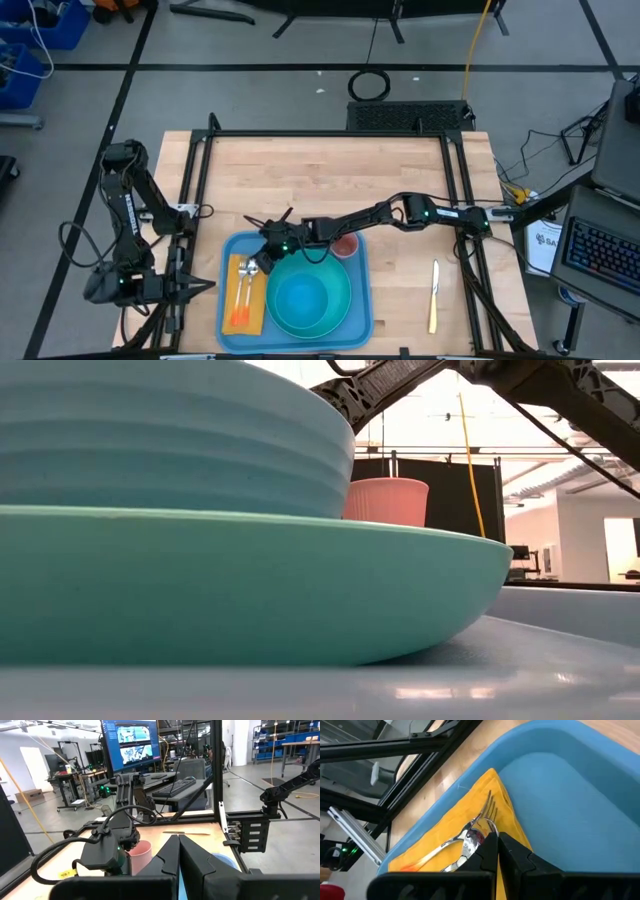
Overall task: Set up tray
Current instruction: Put the orange spoon on the yellow table napkin to the right of the orange fork
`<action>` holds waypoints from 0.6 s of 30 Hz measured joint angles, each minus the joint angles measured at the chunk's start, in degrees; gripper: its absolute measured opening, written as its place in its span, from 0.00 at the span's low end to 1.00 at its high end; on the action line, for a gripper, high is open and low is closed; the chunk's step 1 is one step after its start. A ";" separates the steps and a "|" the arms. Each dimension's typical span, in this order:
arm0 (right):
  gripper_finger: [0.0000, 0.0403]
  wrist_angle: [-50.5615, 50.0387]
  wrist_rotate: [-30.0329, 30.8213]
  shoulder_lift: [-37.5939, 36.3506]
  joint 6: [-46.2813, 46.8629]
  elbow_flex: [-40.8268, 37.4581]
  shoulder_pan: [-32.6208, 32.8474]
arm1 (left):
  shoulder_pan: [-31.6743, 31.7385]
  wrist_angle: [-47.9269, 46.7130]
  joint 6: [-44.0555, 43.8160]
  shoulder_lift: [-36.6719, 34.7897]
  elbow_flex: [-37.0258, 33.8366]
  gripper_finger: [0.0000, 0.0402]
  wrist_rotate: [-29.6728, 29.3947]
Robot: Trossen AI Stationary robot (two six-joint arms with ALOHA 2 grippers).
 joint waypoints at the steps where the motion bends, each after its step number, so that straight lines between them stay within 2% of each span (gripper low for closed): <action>1: 0.00 0.08 0.03 0.04 0.00 -0.02 0.02 | 0.00 -0.44 -0.41 0.00 0.00 0.03 0.00; 18: 0.00 0.22 0.05 0.04 0.08 -0.02 0.52 | 0.00 -1.84 -1.99 0.00 0.00 0.02 -0.03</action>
